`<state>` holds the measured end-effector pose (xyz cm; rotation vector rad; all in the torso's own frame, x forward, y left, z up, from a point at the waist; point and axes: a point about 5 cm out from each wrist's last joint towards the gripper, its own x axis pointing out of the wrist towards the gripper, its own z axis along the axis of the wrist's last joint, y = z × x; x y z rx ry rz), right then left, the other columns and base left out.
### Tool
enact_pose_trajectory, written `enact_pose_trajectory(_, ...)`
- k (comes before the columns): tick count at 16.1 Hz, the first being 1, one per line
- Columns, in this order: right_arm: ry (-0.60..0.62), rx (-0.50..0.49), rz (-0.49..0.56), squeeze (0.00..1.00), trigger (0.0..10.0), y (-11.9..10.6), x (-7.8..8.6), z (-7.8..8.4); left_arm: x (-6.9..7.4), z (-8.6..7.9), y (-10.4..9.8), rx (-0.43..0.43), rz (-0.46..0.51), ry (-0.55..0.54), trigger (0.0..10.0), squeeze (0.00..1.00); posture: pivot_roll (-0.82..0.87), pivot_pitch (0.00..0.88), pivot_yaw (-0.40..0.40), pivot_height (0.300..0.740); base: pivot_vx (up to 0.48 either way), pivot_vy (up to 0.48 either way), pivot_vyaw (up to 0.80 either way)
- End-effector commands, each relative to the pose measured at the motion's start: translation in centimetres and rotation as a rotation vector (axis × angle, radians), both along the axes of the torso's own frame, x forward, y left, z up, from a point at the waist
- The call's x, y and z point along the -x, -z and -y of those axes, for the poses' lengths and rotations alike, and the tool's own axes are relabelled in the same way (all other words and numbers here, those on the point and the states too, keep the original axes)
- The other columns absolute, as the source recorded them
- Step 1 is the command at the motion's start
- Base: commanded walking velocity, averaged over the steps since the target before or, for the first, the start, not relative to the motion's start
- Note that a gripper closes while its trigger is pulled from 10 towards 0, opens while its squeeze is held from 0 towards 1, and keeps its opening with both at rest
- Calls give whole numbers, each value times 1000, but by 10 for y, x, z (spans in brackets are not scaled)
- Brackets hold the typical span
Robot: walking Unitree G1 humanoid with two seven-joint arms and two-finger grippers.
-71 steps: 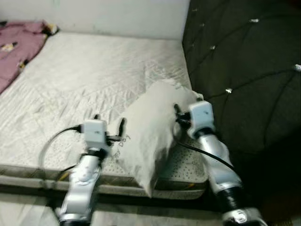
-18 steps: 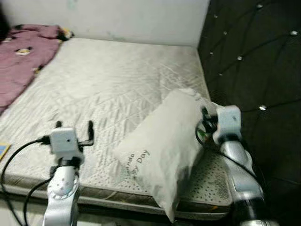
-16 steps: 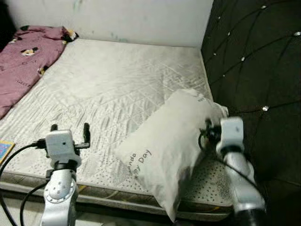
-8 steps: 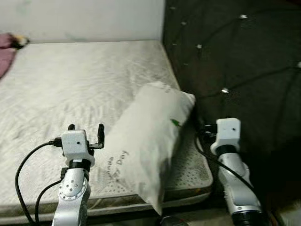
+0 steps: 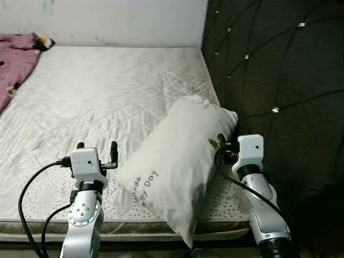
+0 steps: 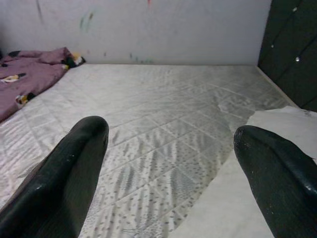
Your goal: Clean up the room
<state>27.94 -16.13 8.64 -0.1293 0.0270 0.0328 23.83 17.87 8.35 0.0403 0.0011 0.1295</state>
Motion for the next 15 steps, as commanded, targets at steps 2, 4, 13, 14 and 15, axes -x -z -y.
enact_pose_trajectory(2,0,-6,-9,0,10000,0,-1,1,-1,-1,1,-13,-5,6,10000,0,-58,0,13,740,0,0,-800)
enact_pose_trajectory(4,-4,-6,-9,0,10000,-1,-3,1,-2,-2,0,-12,-5,6,10000,0,-52,0,3,740,0,0,-800)
enact_pose_trajectory(13,-4,-12,5,0,10000,-8,-6,-2,-7,-1,-5,-21,-13,42,10000,0,-55,0,11,740,0,0,-407)
enact_pose_trajectory(14,-13,-8,11,0,10000,-10,-6,-3,-8,-1,-6,-25,-13,44,10000,0,-55,0,10,740,0,0,0)
enact_pose_trajectory(15,-19,-6,12,0,10000,-11,-6,-3,-8,-1,-7,-28,-12,45,10000,0,-54,0,11,740,0,0,0)
